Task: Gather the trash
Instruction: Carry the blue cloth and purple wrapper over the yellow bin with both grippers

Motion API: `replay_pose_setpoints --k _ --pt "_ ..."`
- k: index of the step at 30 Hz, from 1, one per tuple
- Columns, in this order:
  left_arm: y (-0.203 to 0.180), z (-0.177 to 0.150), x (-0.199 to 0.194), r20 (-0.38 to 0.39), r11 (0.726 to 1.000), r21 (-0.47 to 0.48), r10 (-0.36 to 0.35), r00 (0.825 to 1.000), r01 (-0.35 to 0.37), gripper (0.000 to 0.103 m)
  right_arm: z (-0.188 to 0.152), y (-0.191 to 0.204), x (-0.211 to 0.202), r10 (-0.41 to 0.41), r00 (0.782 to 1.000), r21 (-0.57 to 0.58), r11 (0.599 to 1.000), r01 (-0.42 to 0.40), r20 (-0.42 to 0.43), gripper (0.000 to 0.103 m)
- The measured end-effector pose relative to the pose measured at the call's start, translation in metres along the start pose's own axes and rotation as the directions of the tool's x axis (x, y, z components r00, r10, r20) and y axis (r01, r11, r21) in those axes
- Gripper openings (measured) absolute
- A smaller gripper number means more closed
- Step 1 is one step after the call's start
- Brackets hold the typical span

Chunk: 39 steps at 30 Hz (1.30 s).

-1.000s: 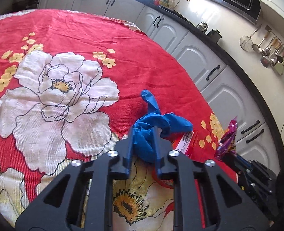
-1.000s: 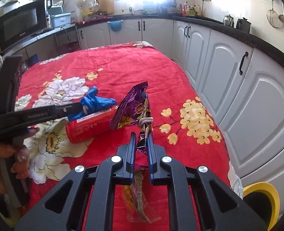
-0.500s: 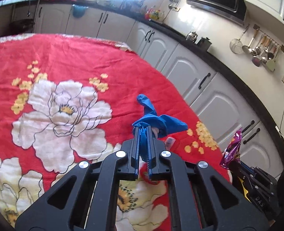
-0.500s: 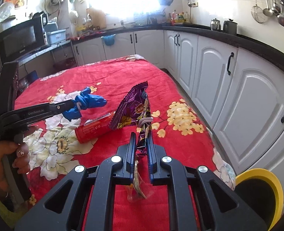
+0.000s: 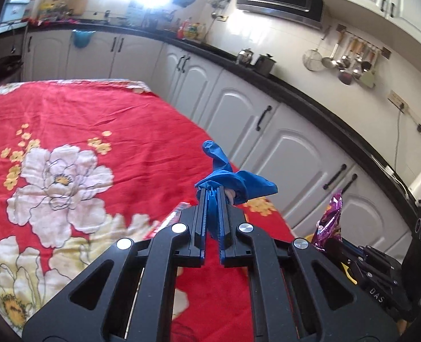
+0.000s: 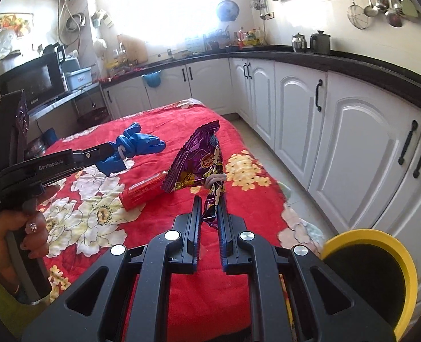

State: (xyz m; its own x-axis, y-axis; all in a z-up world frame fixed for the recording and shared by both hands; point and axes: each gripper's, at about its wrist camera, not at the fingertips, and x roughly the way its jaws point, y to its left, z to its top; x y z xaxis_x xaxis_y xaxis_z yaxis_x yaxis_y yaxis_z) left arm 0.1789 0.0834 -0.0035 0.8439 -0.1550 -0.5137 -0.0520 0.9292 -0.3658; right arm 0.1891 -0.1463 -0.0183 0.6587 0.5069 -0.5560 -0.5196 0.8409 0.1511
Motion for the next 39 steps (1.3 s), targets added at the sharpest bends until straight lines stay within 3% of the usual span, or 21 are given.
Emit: replay_pose_setpoints --k 19,39 --pt "-0.079 -0.024 -0.004 -0.037 0.981 0.154 -0.114 0.993 0.118 0.002 -0.02 -0.057 -0.054 -0.111 0.993 0.08 0.991 0.107 0.042 0.011" --pt "-0.145 -0.069 0.018 -0.156 0.934 0.293 -0.164 0.974 0.204 0.002 -0.071 -0.126 -0.083 -0.23 0.973 0.188 0.955 0.229 -0.018 0.011"
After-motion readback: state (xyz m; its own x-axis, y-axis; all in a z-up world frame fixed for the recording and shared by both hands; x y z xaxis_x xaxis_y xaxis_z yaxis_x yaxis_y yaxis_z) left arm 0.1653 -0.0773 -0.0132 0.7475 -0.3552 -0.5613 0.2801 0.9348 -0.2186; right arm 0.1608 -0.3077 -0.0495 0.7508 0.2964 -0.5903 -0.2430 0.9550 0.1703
